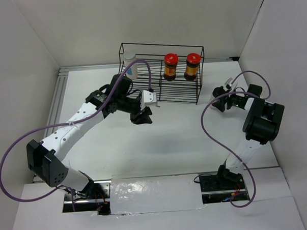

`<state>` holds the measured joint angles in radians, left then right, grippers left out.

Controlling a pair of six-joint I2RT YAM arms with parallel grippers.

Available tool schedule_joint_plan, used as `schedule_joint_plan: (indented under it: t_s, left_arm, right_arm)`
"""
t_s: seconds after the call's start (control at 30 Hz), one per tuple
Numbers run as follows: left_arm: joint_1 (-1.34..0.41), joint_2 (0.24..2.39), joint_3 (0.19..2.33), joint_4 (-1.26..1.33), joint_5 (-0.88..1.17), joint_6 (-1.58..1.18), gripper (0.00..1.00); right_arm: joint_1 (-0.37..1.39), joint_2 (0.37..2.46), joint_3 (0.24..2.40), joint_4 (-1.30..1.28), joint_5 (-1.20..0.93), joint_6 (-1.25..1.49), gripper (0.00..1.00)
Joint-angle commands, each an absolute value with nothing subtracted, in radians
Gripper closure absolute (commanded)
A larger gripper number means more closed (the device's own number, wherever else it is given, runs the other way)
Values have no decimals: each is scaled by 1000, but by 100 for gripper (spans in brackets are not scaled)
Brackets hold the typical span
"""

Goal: Organize the condiment bottles

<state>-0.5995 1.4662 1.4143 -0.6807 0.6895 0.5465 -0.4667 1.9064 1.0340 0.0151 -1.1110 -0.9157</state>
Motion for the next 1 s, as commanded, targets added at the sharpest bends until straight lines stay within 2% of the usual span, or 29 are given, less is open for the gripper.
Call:
schedule_joint_plan:
  t_s: [0.0, 0.2, 0.5, 0.6, 0.8, 0.97]
  left_arm:
    - [-597, 1433, 1436, -624, 782, 537, 47]
    - [-597, 1427, 1420, -526, 887, 483, 43]
    - [-597, 1485, 1436, -220, 1022, 292, 22]
    - [-597, 1537, 1471, -170, 1063, 230, 19]
    - [-627, 1646, 1572, -123, 1039, 184, 1]
    - [-634, 1681, 1600, -115, 991, 199, 1]
  right_arm:
    - [-488, 1764, 1086, -60, -1201, -962, 52]
    - [-503, 1677, 1143, -294, -1246, -1069, 57]
    - [-483, 1574, 1221, -670, -1373, -1230, 60]
    - [-454, 1499, 1193, -693, -1365, -1229, 62]
    - [-318, 1431, 1206, -765, -1370, -1223, 64]
    - [-203, 1378, 1212, -761, -1362, -1183, 66]
